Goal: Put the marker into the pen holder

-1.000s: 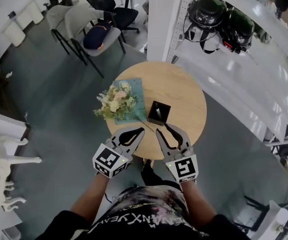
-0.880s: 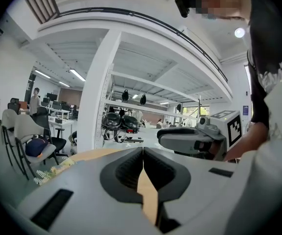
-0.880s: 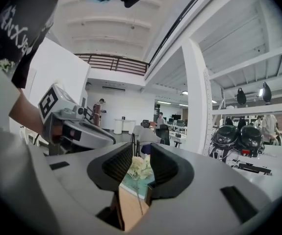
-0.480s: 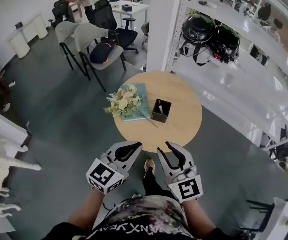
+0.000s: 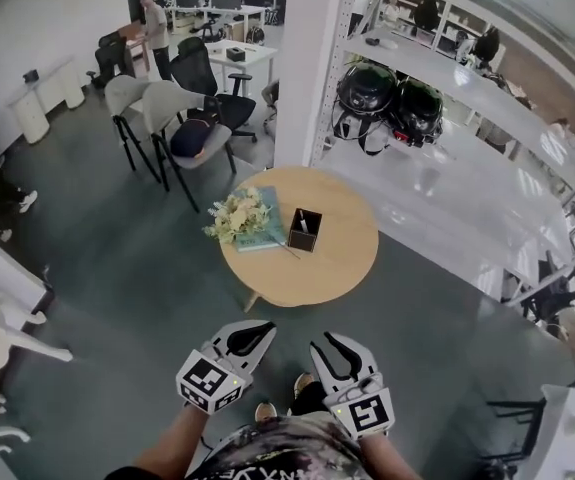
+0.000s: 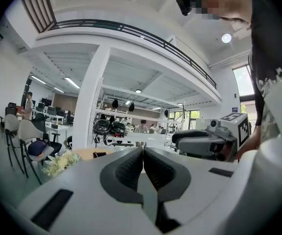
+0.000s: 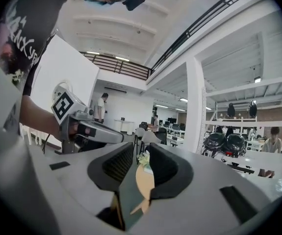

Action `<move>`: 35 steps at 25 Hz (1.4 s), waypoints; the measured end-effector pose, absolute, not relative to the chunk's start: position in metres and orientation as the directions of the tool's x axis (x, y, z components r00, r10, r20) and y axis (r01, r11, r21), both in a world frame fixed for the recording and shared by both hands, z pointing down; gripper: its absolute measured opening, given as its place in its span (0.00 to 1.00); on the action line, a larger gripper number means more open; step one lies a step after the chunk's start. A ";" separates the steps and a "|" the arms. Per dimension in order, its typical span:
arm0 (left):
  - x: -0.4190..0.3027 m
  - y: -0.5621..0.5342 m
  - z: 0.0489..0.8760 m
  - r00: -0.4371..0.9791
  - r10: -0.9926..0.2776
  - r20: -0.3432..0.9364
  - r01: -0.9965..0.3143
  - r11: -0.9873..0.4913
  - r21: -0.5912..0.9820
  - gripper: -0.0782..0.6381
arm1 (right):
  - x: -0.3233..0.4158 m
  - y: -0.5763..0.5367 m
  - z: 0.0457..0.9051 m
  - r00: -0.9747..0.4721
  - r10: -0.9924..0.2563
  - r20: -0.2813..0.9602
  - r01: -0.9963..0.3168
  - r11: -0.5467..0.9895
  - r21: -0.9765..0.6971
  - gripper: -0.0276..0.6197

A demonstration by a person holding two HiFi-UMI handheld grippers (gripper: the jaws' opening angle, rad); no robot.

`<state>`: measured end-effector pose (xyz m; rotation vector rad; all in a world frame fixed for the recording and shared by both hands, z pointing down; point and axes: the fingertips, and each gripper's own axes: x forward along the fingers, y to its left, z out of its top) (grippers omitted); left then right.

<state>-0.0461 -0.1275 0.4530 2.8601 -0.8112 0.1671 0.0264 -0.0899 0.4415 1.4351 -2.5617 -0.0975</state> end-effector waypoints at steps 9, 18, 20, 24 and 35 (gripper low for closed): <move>-0.019 -0.091 0.437 0.837 -0.523 0.158 -0.541 -0.835 0.103 0.14 | 0.052 -0.055 0.451 -0.556 -0.814 0.168 -0.811 0.576 0.103 0.15; 0.017 -0.083 0.430 0.808 -0.566 0.161 -0.586 -0.800 0.130 0.14 | 0.082 -0.048 0.441 -0.604 -0.783 0.150 -0.777 0.621 0.109 0.05; 0.023 -0.081 0.430 0.806 -0.569 0.164 -0.589 -0.798 0.123 0.14 | 0.086 -0.048 0.441 -0.610 -0.778 0.149 -0.771 0.626 0.114 0.05; 0.030 -0.080 0.431 0.798 -0.577 0.170 -0.598 -0.793 0.117 0.14 | 0.090 -0.047 0.442 -0.631 -0.762 0.149 -0.754 0.647 0.116 0.05; 0.031 -0.086 0.430 0.784 -0.594 0.178 -0.616 -0.781 0.106 0.14 | 0.089 -0.054 0.441 -0.653 -0.743 0.148 -0.734 0.669 0.120 0.05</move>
